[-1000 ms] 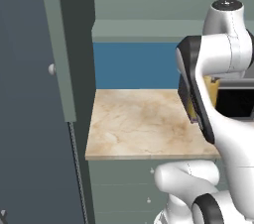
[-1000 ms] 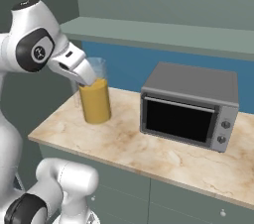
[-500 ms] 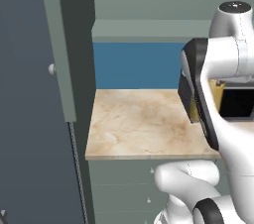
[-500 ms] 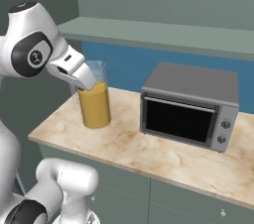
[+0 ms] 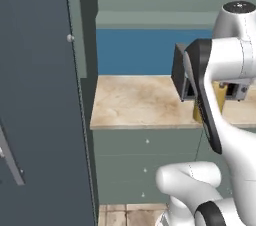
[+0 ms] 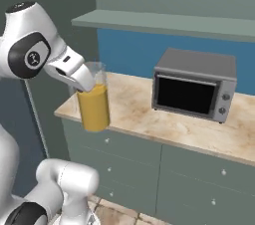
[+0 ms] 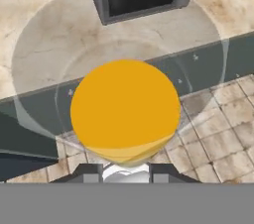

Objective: There is a tray on the dining counter. Grab the cup, mug, and pitcher and place them on the tray. The pitcher may be placed next to the tray if it cannot fit the tray.

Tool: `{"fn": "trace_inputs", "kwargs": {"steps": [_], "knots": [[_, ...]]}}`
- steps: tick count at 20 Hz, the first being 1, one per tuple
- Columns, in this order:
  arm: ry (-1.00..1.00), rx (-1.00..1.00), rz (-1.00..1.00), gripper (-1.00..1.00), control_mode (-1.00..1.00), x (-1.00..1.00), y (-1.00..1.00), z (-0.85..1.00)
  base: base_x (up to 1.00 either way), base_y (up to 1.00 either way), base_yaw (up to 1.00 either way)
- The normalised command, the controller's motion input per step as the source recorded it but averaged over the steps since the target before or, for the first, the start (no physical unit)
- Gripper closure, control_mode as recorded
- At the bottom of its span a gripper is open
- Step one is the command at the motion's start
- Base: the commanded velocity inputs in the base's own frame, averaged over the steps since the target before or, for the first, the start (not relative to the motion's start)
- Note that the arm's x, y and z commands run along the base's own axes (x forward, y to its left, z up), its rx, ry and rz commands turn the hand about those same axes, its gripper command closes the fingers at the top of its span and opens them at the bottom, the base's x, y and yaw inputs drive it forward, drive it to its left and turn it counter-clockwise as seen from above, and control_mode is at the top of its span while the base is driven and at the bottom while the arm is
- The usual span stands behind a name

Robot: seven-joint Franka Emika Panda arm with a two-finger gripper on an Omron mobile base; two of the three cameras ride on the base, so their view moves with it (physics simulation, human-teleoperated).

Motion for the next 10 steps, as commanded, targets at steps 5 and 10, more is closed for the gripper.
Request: {"fn": "trace_inputs", "kwargs": {"steps": [5,10], "knots": [[0.00,0.00,0.00,1.00,1.00,0.00,0.00,0.00,-0.15,-0.29,-0.69],[0.00,0.00,0.00,1.00,1.00,0.00,0.00,0.00,0.00,-0.19,-0.90]]}}
